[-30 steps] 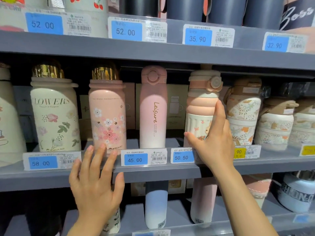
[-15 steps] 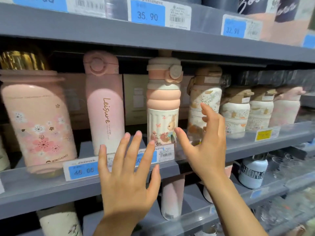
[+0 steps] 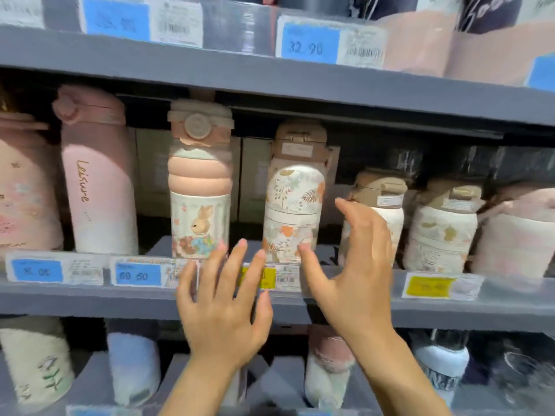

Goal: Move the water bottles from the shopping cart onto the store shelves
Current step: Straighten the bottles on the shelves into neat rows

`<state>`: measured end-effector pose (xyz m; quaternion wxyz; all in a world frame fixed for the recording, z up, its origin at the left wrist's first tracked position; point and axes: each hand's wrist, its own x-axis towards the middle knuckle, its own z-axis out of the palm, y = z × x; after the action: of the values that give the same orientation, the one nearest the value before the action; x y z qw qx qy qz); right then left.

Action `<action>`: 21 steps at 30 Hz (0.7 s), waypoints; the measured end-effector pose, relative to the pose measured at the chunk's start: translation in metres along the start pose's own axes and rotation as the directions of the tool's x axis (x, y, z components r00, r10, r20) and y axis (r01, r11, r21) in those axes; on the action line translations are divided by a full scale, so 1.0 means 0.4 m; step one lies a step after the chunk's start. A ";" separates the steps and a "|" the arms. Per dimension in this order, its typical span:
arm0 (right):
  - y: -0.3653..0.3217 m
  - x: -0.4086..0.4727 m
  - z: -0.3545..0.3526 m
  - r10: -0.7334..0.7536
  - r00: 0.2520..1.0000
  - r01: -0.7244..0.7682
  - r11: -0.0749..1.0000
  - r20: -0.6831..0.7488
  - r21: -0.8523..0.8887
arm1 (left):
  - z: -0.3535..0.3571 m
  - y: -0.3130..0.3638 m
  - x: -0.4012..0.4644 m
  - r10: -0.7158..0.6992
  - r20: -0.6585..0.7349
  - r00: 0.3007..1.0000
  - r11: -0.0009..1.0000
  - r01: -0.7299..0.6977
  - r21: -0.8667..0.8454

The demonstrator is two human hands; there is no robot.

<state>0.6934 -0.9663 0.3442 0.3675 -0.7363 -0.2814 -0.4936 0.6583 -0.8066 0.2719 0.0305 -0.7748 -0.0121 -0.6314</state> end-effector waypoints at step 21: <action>-0.053 0.075 0.088 0.172 0.969 -0.190 0.978 0.176 0.085 | -0.004 -0.111 -0.032 0.050 -0.061 0.997 0.996 -0.045 0.074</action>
<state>0.7058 -0.9237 0.3694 0.4229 -0.7782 -0.2676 -0.3794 0.6517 -0.7620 0.2611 0.0741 -0.7530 -0.0159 -0.6537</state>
